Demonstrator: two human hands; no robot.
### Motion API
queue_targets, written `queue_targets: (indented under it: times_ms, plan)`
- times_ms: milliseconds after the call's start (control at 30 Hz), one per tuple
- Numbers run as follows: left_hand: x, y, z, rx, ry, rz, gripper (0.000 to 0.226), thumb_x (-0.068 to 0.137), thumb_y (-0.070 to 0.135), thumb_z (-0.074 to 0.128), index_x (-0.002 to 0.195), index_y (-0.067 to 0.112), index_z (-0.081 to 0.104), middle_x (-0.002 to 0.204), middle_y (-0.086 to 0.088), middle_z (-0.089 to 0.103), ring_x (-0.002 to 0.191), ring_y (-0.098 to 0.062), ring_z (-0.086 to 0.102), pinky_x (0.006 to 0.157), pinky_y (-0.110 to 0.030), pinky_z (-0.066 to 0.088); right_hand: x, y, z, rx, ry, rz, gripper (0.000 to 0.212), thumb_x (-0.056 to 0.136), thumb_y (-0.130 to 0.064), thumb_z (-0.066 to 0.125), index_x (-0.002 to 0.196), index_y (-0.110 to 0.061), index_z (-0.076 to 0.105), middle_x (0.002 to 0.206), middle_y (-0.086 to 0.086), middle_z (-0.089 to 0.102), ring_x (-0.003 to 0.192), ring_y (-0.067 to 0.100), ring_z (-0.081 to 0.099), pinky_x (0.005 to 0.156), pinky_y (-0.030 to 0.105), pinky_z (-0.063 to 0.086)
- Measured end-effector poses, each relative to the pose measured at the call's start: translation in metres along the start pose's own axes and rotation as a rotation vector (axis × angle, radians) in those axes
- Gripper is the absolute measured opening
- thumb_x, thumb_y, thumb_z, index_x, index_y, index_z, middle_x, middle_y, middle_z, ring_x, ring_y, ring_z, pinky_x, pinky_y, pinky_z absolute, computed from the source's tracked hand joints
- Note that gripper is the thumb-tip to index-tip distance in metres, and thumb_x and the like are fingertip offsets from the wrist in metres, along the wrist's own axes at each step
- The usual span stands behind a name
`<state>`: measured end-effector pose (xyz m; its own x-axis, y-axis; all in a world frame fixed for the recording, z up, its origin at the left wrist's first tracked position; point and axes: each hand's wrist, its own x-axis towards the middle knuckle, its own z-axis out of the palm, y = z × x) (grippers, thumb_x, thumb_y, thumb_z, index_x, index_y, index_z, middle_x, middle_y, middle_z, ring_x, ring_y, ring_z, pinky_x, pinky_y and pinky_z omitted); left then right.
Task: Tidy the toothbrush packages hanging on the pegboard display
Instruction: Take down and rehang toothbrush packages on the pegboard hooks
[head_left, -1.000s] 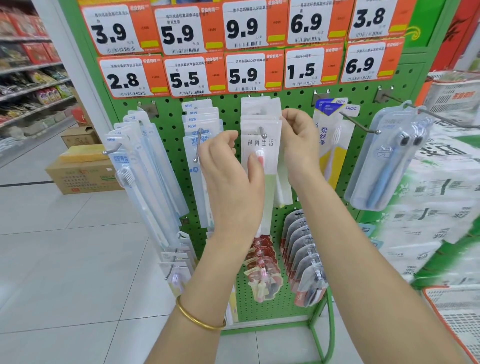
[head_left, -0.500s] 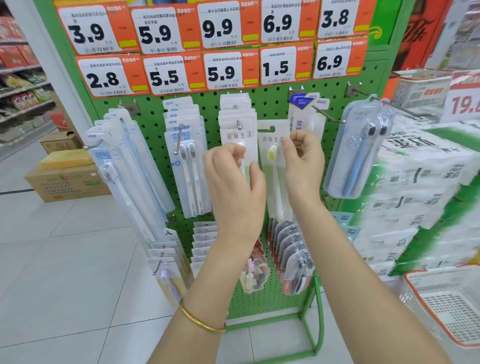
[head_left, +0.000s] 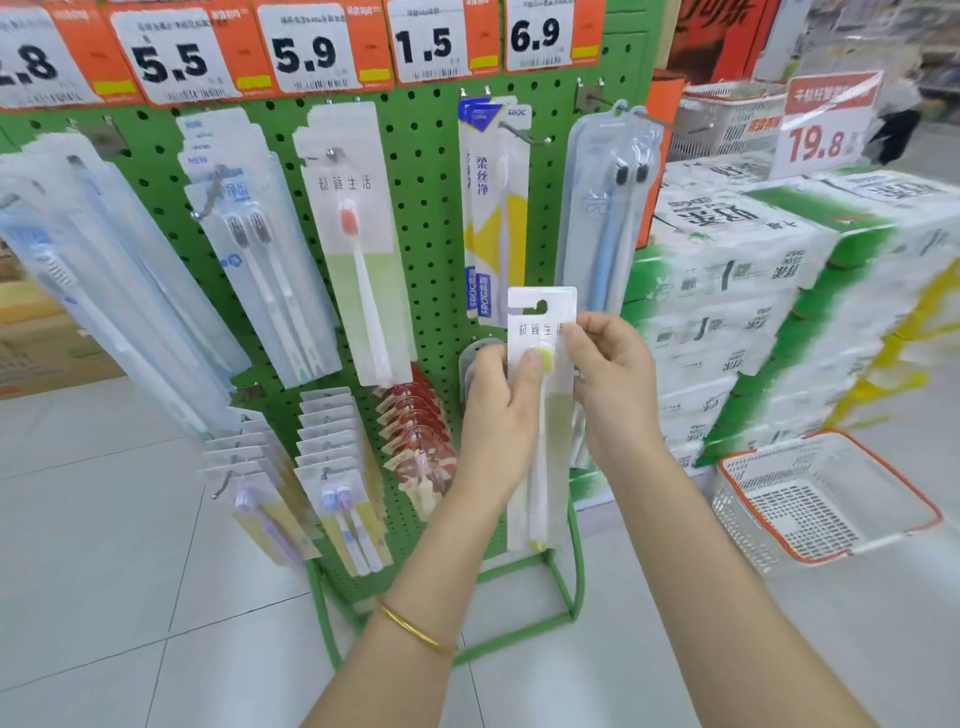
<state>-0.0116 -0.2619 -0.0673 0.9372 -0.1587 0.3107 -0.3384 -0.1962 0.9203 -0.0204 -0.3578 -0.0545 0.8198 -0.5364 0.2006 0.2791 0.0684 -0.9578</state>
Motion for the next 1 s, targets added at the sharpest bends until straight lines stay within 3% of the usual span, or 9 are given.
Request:
queue_targets:
  times_ms: [100,200,267,367,533,700,833,933,1000]
  plan:
    - [-0.008,-0.004,0.015,-0.020,0.054,0.007,0.017,0.101,0.030,0.040,0.084,0.029,0.042,0.095,0.004,0.051,0.094,-0.016,0.051,0.078,-0.026,0.042,-0.013,0.007,-0.022,-0.024,-0.052,0.067,0.006,0.093,-0.013,0.057,0.093,-0.013,0.064,0.085,0.001,0.067,0.078,0.017,0.059,0.071,0.039,0.049]
    - [-0.011,-0.011,0.027,-0.018,0.112,-0.016,0.025,0.097,0.041,0.033,0.092,0.019,0.044,0.094,0.020,0.045,0.098,-0.018,0.051,0.087,-0.037,0.044,-0.033,0.023,-0.038,-0.110,-0.096,0.148,0.019,0.095,-0.019,0.055,0.077,-0.022,0.062,0.064,-0.012,0.056,0.066,0.011,0.048,0.062,0.031,0.040]
    - [-0.013,-0.015,0.034,0.008,0.120,-0.038,0.035,0.092,0.048,0.029,0.096,0.017,0.045,0.094,0.009,0.052,0.097,-0.023,0.053,0.089,-0.044,0.045,-0.045,0.034,-0.042,-0.147,-0.088,0.127,0.023,0.089,-0.029,0.057,0.066,-0.025,0.058,0.063,-0.012,0.048,0.065,0.012,0.041,0.063,0.030,0.033]
    - [-0.024,-0.018,0.041,0.054,0.101,-0.020,0.047,0.089,0.059,0.026,0.102,0.018,0.045,0.095,-0.001,0.059,0.091,-0.026,0.057,0.082,-0.047,0.047,-0.052,0.037,-0.040,-0.054,-0.002,0.128,0.023,0.083,-0.031,0.055,0.067,-0.014,0.054,0.074,0.003,0.048,0.074,0.018,0.041,0.070,0.034,0.034]
    - [-0.044,-0.027,0.044,0.255,-0.058,0.078,0.055,0.090,0.053,0.033,0.132,0.018,0.033,0.120,0.004,0.053,0.109,-0.025,0.055,0.086,-0.046,0.048,-0.044,0.034,-0.042,0.182,0.072,0.235,0.022,0.095,-0.011,0.053,0.073,-0.013,0.055,0.082,0.012,0.051,0.080,0.022,0.046,0.070,0.032,0.041]
    - [-0.057,-0.039,0.033,0.462,-0.381,0.022,0.070,0.096,0.050,0.035,0.151,0.023,0.002,0.151,-0.010,0.030,0.129,-0.030,0.043,0.100,-0.046,0.041,-0.028,0.043,-0.050,0.275,0.166,0.320,0.022,0.096,-0.012,0.053,0.074,-0.012,0.053,0.078,0.010,0.054,0.074,0.021,0.050,0.074,0.036,0.044]
    - [-0.064,-0.032,0.022,0.670,-0.553,0.012,0.079,0.096,0.054,0.035,0.151,0.018,-0.010,0.149,-0.015,0.026,0.121,-0.035,0.046,0.091,-0.045,0.044,-0.017,0.049,-0.055,0.315,0.278,0.386,0.026,0.098,-0.015,0.051,0.072,-0.014,0.049,0.059,-0.003,0.056,0.056,0.011,0.055,0.062,0.025,0.052]
    - [-0.068,-0.025,0.018,0.824,-0.563,0.108,0.087,0.091,0.057,0.042,0.151,0.013,-0.004,0.143,-0.012,0.028,0.115,-0.033,0.049,0.081,-0.041,0.044,-0.011,0.054,-0.055,0.336,0.351,0.447,0.022,0.096,-0.018,0.055,0.074,-0.015,0.053,0.074,0.000,0.057,0.079,0.018,0.056,0.090,0.040,0.053]
    - [-0.069,-0.024,0.016,0.927,-0.560,0.161,0.088,0.089,0.056,0.050,0.150,0.013,0.005,0.137,-0.010,0.032,0.115,-0.030,0.049,0.077,-0.038,0.043,-0.009,0.052,-0.054,0.380,0.371,0.462,0.020,0.098,-0.017,0.052,0.078,-0.014,0.052,0.076,0.003,0.056,0.071,0.017,0.059,0.076,0.035,0.055]
